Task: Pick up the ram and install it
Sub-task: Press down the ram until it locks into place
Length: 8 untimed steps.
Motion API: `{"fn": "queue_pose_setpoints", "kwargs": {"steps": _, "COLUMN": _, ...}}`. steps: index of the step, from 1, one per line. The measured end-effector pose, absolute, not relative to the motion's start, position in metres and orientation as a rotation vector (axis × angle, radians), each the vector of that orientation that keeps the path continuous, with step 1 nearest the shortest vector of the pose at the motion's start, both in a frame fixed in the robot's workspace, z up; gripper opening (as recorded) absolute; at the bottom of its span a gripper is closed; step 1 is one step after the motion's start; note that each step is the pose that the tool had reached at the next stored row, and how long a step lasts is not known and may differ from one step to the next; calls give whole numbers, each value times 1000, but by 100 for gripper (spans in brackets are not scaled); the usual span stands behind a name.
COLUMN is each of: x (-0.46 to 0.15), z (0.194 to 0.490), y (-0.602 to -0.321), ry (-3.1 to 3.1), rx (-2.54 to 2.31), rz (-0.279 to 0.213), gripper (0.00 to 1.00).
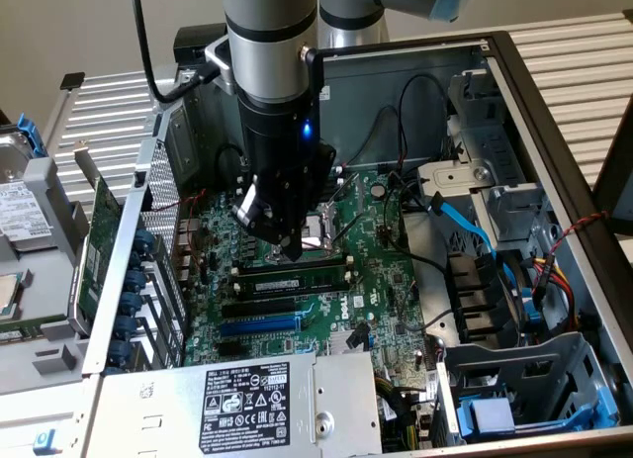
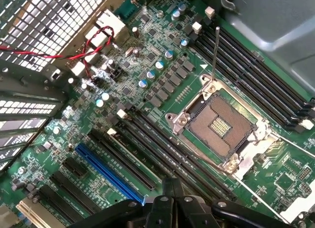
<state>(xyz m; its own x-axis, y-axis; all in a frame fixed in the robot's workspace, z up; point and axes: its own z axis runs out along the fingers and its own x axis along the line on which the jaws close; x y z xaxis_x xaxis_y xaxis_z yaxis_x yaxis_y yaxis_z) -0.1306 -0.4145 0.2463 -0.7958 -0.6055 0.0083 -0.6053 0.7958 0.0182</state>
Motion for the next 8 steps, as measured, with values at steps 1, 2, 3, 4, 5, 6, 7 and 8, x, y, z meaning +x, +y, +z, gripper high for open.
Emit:
{"fn": "queue_pose_setpoints", "kwargs": {"steps": 1, "x": -131, "z": 246, "y": -415, "ry": -2971, "rx": 979, "rz": -23, "gripper": 11}}
{"fn": "queue_pose_setpoints", "kwargs": {"steps": 2, "x": -131, "z": 246, "y": -415, "ry": -2977, "rx": 960, "rz": -23, "gripper": 11}}
{"fn": "queue_pose_setpoints", "kwargs": {"steps": 3, "x": -131, "z": 246, "y": -415, "ry": -2984, "rx": 940, "rz": -23, "gripper": 11}}
{"fn": "queue_pose_setpoints", "kwargs": {"steps": 4, "x": -131, "z": 246, "y": -415, "ry": -2990, "rx": 921, "rz": -23, "gripper": 11}}
{"fn": "queue_pose_setpoints", "kwargs": {"steps": 5, "x": -131, "z": 246, "y": -415, "ry": -2996, "rx": 901, "rz": -23, "gripper": 11}}
{"fn": "queue_pose_setpoints", "kwargs": {"steps": 6, "x": -131, "z": 246, "y": -415, "ry": -3002, "rx": 881, "rz": -24, "gripper": 11}}
{"fn": "queue_pose_setpoints", "kwargs": {"steps": 7, "x": -131, "z": 246, "y": -415, "ry": -3008, "rx": 861, "rz": -24, "gripper": 11}}
{"fn": "queue_pose_setpoints", "kwargs": {"steps": 8, "x": -131, "z": 246, "y": -415, "ry": -3014, "rx": 841, "rz": -24, "gripper": 11}}
